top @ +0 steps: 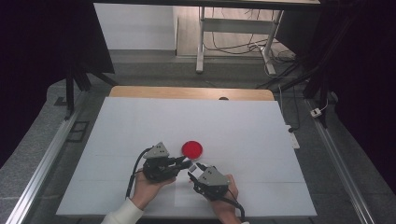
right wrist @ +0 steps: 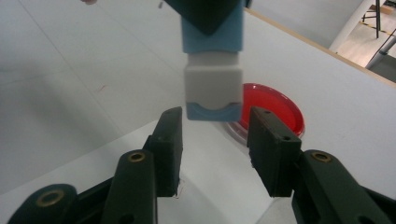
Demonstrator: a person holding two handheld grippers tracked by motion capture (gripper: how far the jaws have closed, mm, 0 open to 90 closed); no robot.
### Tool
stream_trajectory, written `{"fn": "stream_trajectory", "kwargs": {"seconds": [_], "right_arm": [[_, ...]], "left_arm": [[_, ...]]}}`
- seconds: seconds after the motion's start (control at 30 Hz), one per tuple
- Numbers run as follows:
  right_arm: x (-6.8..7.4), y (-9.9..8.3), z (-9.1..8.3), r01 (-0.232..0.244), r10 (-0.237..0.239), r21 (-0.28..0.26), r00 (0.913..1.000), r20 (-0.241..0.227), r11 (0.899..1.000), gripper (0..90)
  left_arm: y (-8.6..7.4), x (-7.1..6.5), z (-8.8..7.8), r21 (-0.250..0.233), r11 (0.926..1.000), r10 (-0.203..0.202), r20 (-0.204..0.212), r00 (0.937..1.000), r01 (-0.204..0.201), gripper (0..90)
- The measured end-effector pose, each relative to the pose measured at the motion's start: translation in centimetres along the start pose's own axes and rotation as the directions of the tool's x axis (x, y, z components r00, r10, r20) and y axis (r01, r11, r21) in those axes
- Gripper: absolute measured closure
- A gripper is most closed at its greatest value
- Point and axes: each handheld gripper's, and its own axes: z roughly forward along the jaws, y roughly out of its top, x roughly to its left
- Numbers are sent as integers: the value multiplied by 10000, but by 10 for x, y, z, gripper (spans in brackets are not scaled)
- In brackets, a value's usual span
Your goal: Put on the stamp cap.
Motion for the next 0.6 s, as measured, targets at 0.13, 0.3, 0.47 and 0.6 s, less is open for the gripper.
{"fn": "stream_trajectory", "kwargs": {"seconds": [0.13,0.3,0.47,0.6], "right_arm": [[-7,0,-3,-126,127,16,9998,-131,9999,502],[-18,-3,-9,-228,235,143,9985,-485,9996,461],[-34,-10,-23,-231,248,270,9976,-653,9994,454],[-51,-18,-38,-420,444,421,9973,-589,9982,454]], "left_arm": [[0,1,-2,-31,10000,-22,-22,10000,22,760],[1,2,-4,-52,10000,43,-106,9999,-43,760],[2,3,-6,-25,9999,107,-124,9999,-108,760],[2,3,-5,7,9998,181,-208,9996,-181,760]]}}
